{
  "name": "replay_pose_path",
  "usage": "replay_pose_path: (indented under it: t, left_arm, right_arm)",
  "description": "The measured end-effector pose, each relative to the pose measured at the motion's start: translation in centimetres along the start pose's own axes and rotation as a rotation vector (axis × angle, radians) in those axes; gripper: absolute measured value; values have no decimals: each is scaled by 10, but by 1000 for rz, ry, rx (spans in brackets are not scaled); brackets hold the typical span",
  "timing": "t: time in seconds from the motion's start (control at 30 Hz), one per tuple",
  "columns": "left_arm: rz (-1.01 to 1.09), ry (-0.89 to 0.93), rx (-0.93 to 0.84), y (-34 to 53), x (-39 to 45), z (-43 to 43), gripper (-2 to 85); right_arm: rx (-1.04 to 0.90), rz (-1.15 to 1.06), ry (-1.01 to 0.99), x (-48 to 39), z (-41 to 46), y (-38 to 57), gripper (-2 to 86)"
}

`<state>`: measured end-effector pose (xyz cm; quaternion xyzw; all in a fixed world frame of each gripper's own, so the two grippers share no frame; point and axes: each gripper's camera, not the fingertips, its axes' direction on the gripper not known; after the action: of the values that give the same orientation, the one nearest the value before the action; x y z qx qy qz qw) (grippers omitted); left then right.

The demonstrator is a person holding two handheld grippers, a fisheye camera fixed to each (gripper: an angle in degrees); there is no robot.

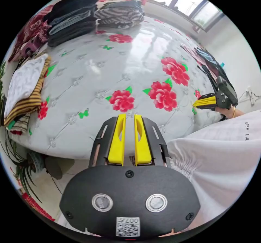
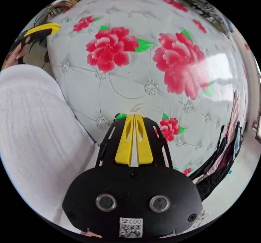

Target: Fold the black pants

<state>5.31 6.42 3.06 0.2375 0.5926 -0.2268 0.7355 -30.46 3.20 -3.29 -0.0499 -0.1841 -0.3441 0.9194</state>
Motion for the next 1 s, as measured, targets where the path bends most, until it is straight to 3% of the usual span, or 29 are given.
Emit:
replay_pose_path:
  t: [0.13,0.2,0.3,0.37,0.47,0.63,0.83,0.9,1.0]
  left_arm:
    - [174,-8,-99,-46,94,27,45]
    - [215,-32,-153,-58,126,41,43]
    - [249,-126,-240,-70,168,64,36]
    - [273,-246,-297,-72,193,83,18]
    - [262,-331,-279,-70,215,87,5]
    - [208,-356,-265,-69,227,88,-3]
    - [141,-350,-308,-74,231,90,-6]
    - [135,-361,-331,-75,233,92,-6]
    - [106,-378,-351,-75,234,93,-6]
  right_arm:
    - [185,125,-72,1,-6,44,21]
    - [177,235,-86,21,-10,67,40]
    - [318,560,38,83,-32,155,65]
    - [418,928,115,151,-48,262,76]
    - [534,1300,175,216,-66,401,81]
    - [724,1688,71,275,-62,545,84]
    - [733,1916,-106,311,-20,599,75]
    - [713,1905,-148,315,-27,605,57]
    - [904,1718,-120,301,-64,604,16]
